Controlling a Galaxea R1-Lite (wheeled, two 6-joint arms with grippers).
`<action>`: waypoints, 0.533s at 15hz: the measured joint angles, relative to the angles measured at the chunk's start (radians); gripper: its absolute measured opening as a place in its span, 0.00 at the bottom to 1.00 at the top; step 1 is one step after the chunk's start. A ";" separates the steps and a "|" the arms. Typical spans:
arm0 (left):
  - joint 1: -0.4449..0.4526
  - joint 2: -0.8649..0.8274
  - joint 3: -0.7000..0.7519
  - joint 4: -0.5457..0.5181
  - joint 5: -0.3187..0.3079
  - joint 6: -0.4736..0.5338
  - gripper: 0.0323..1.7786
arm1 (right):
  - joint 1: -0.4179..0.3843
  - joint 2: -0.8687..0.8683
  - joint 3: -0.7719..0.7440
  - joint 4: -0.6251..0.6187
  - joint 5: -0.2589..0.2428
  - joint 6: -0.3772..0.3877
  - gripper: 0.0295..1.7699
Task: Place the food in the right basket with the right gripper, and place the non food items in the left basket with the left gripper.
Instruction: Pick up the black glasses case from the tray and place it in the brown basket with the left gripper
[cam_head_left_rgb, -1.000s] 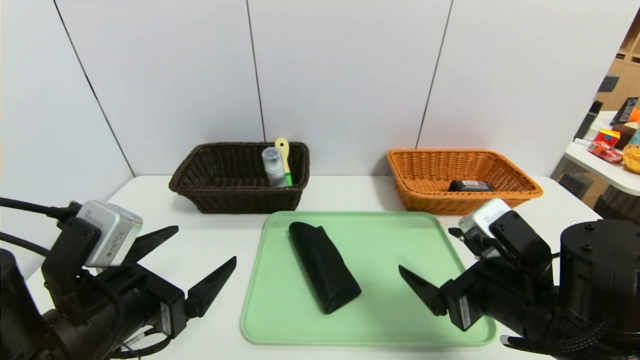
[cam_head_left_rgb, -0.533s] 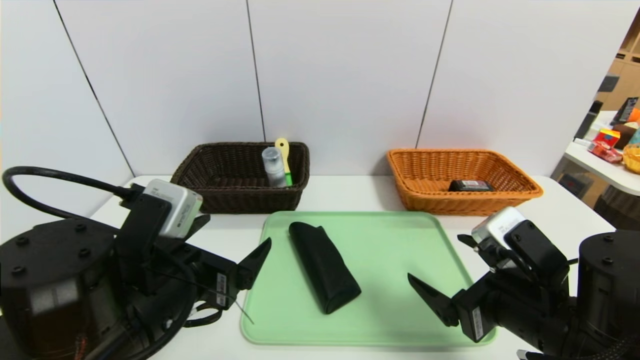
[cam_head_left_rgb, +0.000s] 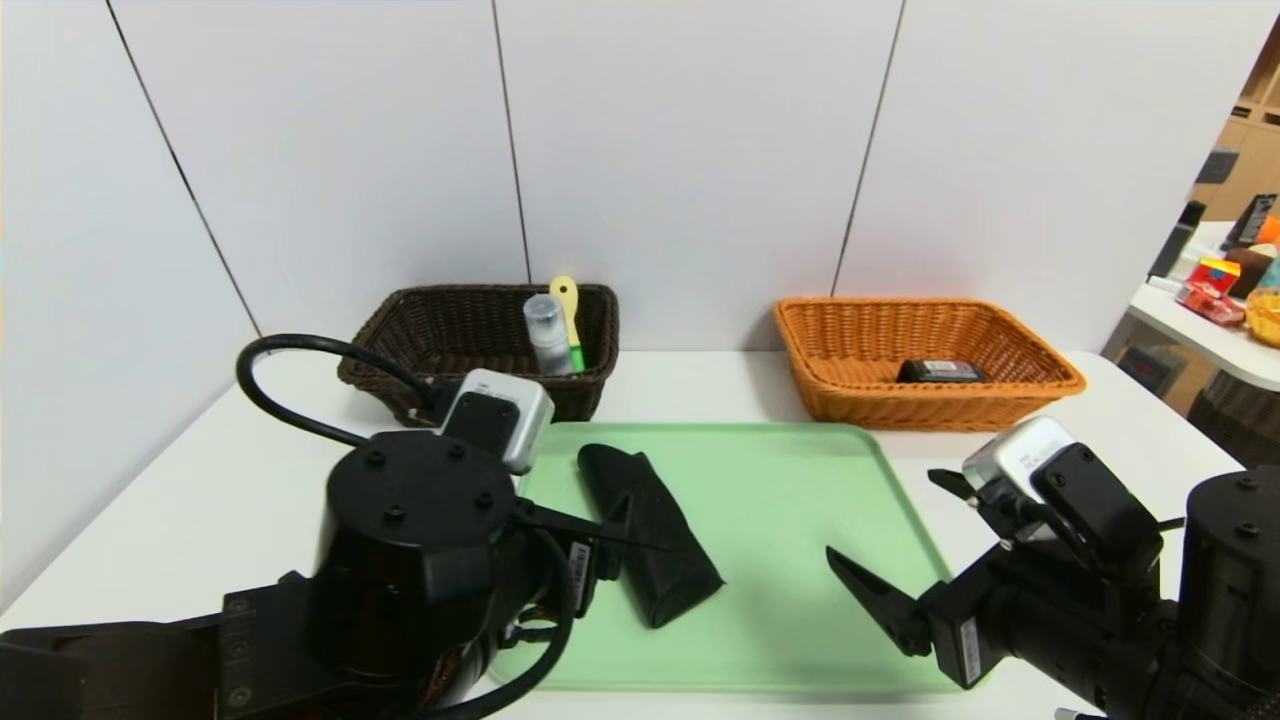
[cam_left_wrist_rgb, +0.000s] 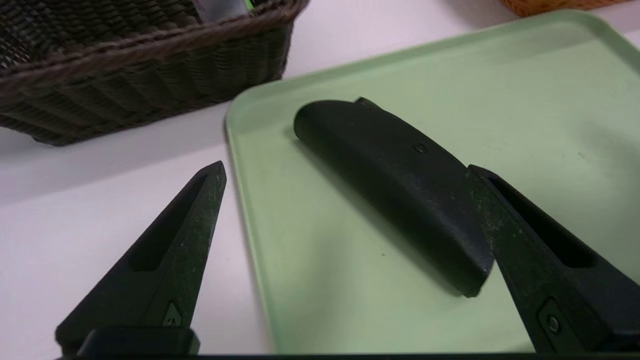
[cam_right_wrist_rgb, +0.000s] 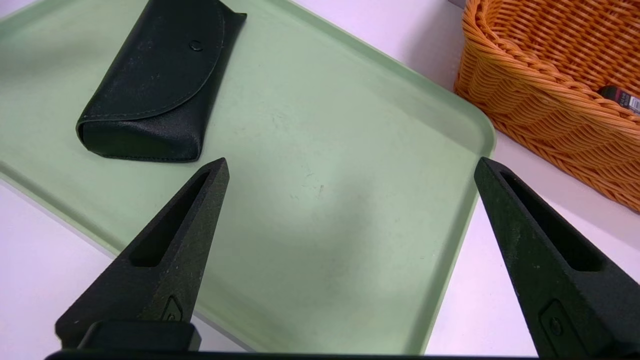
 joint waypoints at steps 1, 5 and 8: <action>-0.012 0.014 -0.030 0.055 0.005 -0.034 0.95 | 0.000 -0.003 0.002 0.000 0.000 0.000 0.96; -0.026 0.053 -0.180 0.253 0.023 -0.156 0.95 | 0.000 -0.026 0.030 0.000 -0.001 0.000 0.96; -0.027 0.070 -0.309 0.435 0.023 -0.272 0.95 | -0.002 -0.045 0.044 0.000 -0.002 0.001 0.96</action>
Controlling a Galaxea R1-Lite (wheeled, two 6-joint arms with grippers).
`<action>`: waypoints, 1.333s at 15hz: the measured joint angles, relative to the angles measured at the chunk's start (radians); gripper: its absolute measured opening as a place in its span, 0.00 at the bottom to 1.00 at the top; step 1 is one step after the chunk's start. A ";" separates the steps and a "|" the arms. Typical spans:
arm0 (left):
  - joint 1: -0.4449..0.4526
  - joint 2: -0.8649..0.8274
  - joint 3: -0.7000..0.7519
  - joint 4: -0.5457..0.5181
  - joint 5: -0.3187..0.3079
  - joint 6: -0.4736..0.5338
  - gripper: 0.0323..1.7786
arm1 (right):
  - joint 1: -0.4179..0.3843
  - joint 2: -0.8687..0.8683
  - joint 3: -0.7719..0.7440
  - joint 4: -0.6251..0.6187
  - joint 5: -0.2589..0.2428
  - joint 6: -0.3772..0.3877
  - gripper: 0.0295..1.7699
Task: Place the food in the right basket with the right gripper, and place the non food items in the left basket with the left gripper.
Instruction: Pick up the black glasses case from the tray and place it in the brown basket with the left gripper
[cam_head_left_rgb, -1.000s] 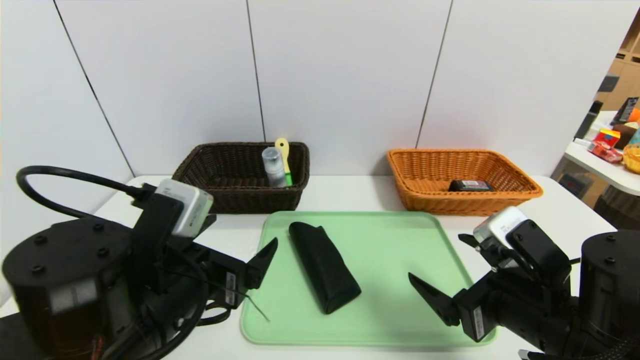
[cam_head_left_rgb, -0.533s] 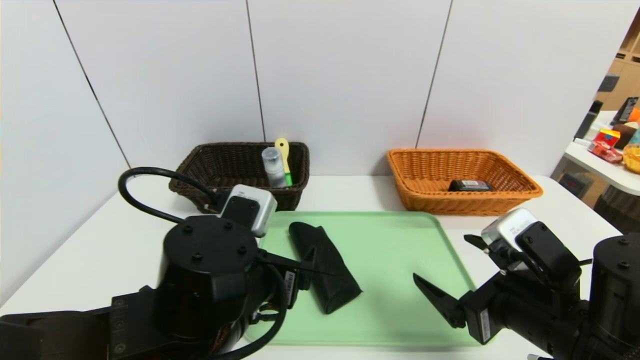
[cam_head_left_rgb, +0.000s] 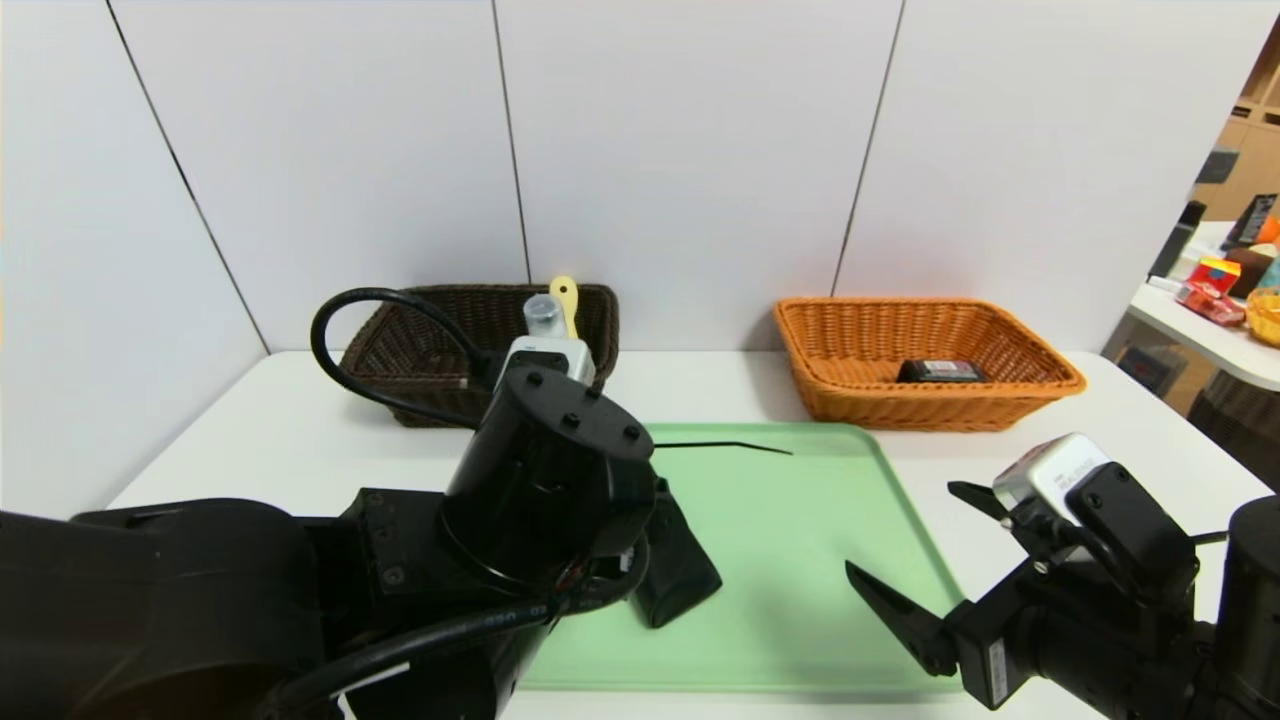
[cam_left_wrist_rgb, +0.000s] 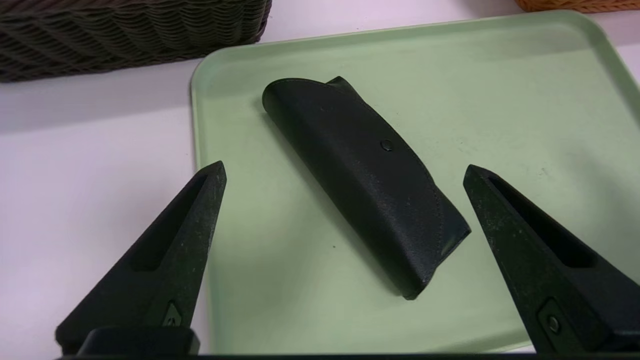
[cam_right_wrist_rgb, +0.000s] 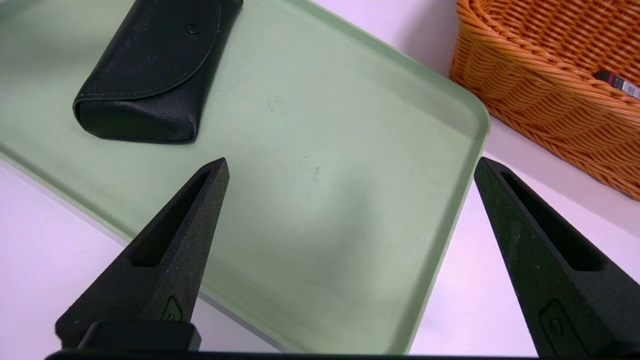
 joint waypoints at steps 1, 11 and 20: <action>0.000 0.007 -0.039 0.061 0.000 -0.039 0.95 | 0.000 -0.005 0.001 0.000 0.000 -0.001 0.96; 0.001 0.118 -0.526 0.770 -0.187 -0.442 0.95 | -0.001 -0.037 0.017 0.001 0.002 -0.002 0.96; 0.013 0.295 -0.763 0.984 -0.334 -0.570 0.95 | -0.004 -0.084 0.036 0.002 0.003 -0.005 0.96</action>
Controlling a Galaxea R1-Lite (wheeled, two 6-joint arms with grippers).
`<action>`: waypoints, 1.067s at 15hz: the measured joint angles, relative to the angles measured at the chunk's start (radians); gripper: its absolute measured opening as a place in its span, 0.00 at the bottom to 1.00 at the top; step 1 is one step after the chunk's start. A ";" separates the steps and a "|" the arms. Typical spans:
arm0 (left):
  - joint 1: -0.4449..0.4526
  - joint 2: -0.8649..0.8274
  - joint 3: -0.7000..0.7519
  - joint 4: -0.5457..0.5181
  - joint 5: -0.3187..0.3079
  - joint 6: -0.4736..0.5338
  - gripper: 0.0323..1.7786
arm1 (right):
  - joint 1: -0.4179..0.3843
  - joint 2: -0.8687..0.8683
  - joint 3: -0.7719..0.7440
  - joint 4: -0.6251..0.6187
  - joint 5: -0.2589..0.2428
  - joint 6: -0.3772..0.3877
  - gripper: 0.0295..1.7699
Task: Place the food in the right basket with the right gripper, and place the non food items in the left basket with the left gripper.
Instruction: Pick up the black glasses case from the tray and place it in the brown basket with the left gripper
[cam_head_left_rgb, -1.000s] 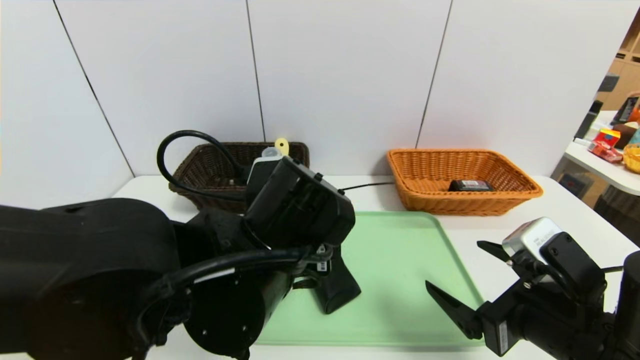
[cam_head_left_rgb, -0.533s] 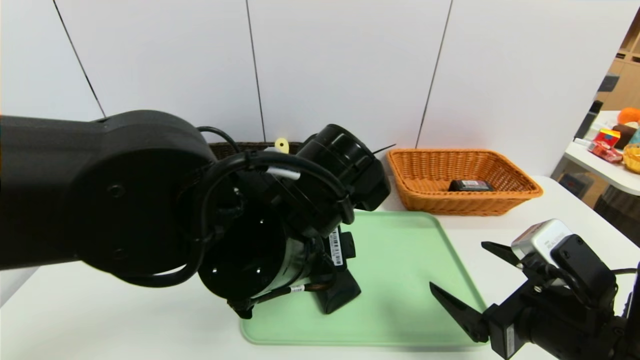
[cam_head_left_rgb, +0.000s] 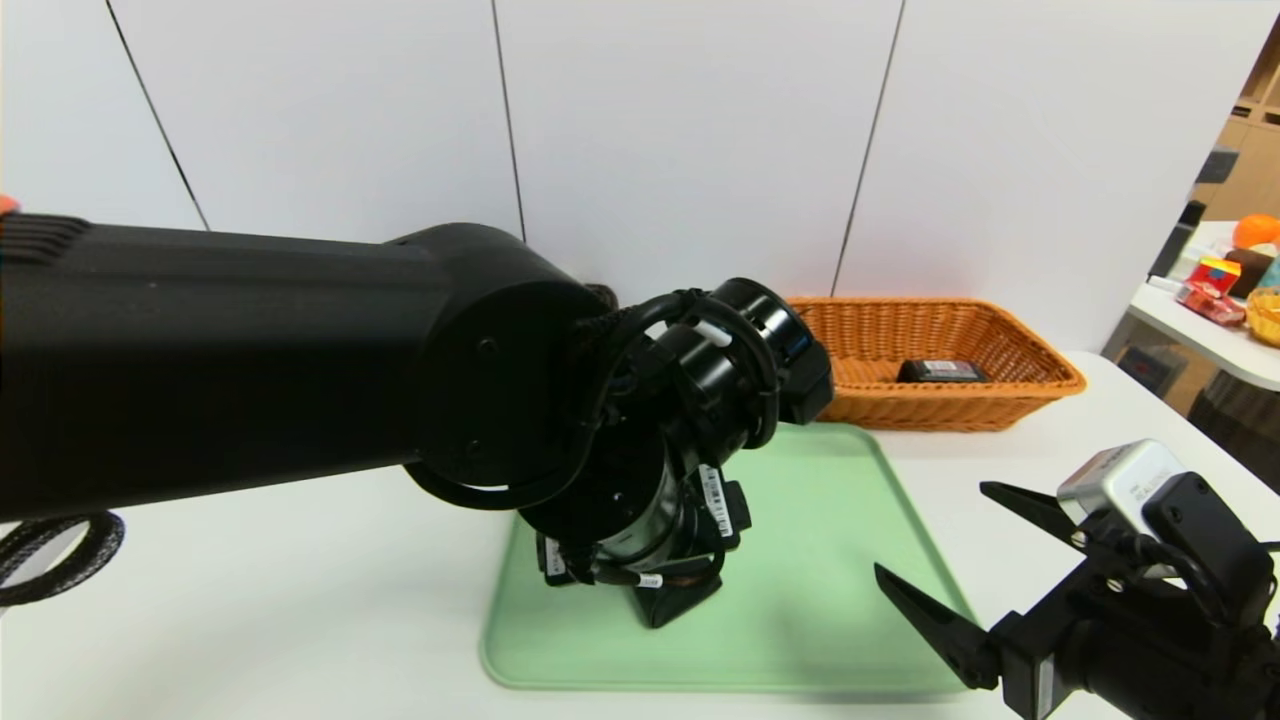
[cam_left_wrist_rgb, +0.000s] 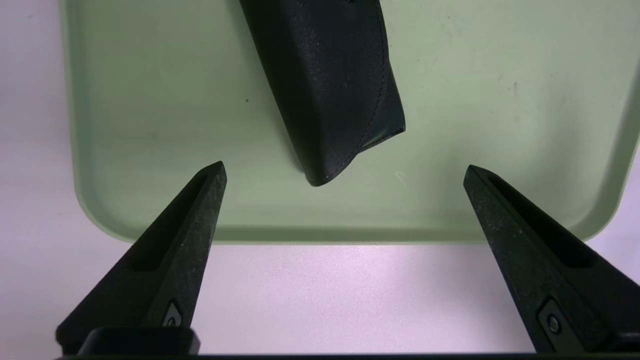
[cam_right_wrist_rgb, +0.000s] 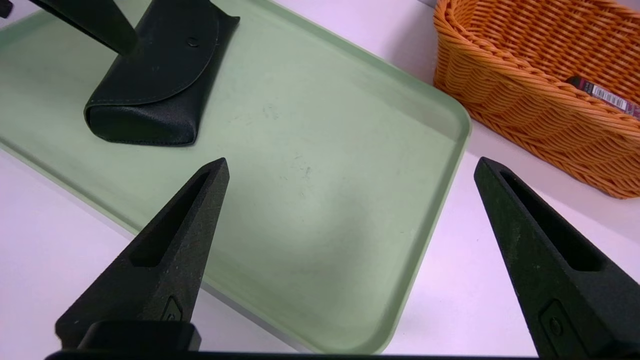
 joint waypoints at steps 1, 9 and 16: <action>0.009 0.013 -0.013 0.000 0.001 0.000 0.95 | 0.000 -0.002 0.001 0.000 0.000 0.000 0.96; 0.089 0.111 -0.095 -0.009 -0.007 0.008 0.95 | 0.000 -0.006 0.000 -0.001 0.001 -0.002 0.96; 0.116 0.204 -0.146 -0.012 -0.019 0.008 0.95 | 0.000 -0.007 0.000 0.000 0.002 -0.004 0.96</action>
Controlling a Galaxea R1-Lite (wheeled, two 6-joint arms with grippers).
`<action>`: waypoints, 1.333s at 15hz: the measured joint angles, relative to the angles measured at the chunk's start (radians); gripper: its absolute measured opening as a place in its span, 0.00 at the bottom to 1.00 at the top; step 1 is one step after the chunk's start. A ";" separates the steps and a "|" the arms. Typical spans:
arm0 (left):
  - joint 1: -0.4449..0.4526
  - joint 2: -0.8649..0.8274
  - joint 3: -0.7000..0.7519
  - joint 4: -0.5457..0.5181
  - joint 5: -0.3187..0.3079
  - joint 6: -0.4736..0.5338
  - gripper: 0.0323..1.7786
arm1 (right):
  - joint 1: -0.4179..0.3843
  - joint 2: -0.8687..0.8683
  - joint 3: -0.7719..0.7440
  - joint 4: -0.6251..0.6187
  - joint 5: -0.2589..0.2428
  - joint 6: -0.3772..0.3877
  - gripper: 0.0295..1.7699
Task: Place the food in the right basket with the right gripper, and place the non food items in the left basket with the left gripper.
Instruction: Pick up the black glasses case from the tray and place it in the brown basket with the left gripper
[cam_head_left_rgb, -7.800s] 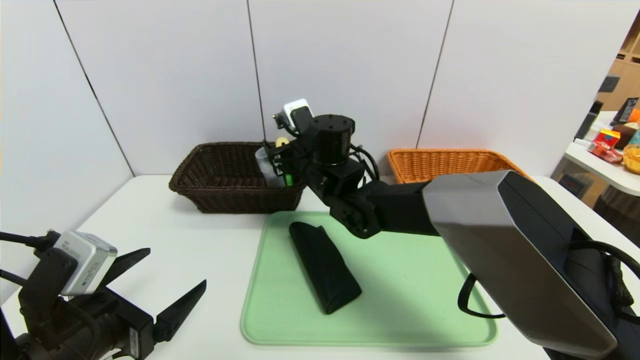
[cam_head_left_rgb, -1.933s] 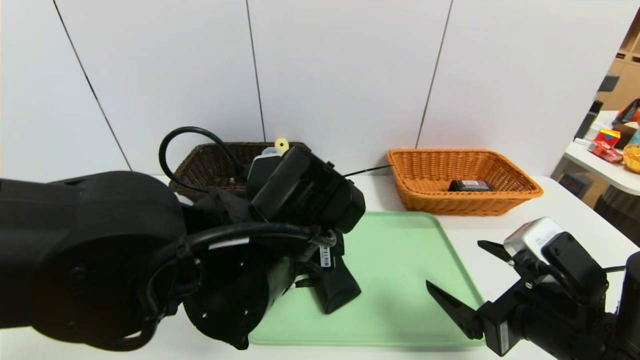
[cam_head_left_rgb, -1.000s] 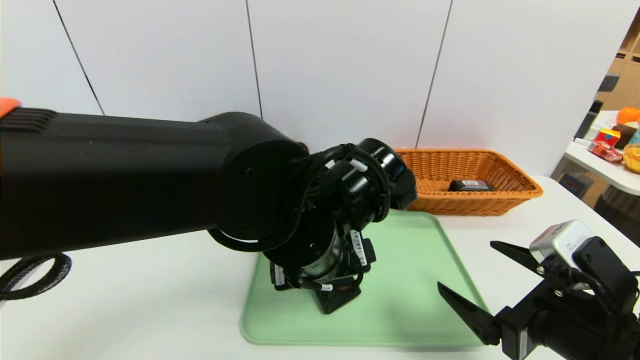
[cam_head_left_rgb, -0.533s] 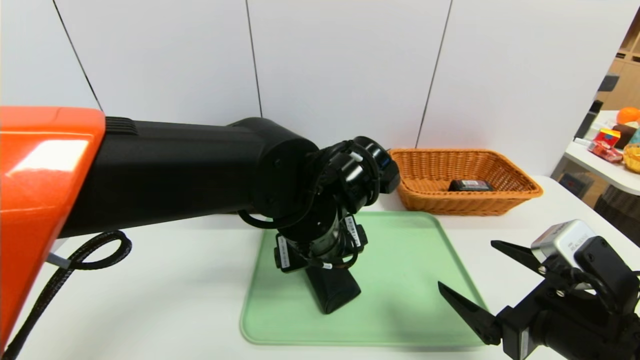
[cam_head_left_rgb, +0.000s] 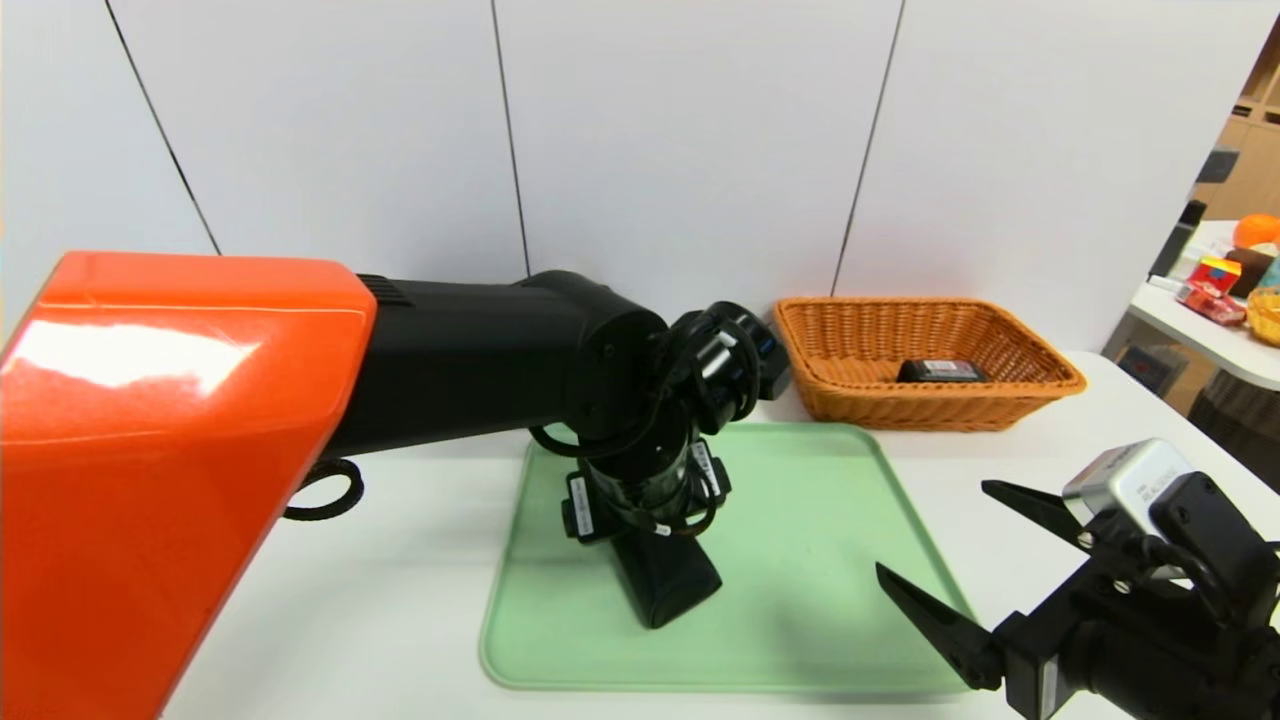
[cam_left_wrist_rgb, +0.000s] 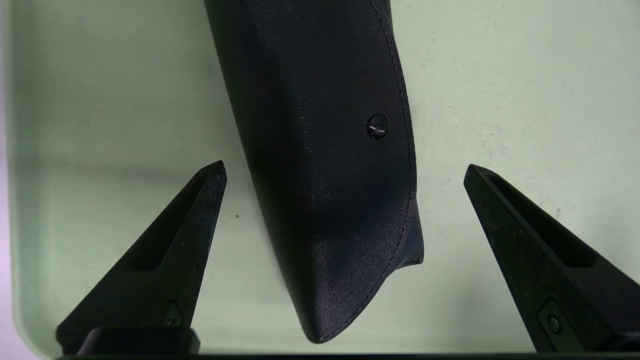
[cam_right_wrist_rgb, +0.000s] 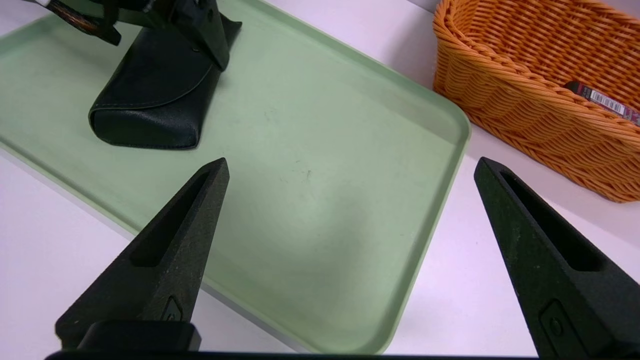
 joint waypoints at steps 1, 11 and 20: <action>0.006 0.013 -0.003 -0.001 -0.006 0.000 0.95 | 0.000 0.000 0.000 0.000 -0.001 0.000 0.96; 0.066 0.081 -0.001 0.006 -0.037 -0.001 0.82 | 0.000 0.000 -0.001 0.000 -0.001 -0.002 0.96; 0.049 0.074 0.005 0.009 -0.030 -0.001 0.36 | 0.000 -0.021 0.013 0.000 0.001 0.003 0.96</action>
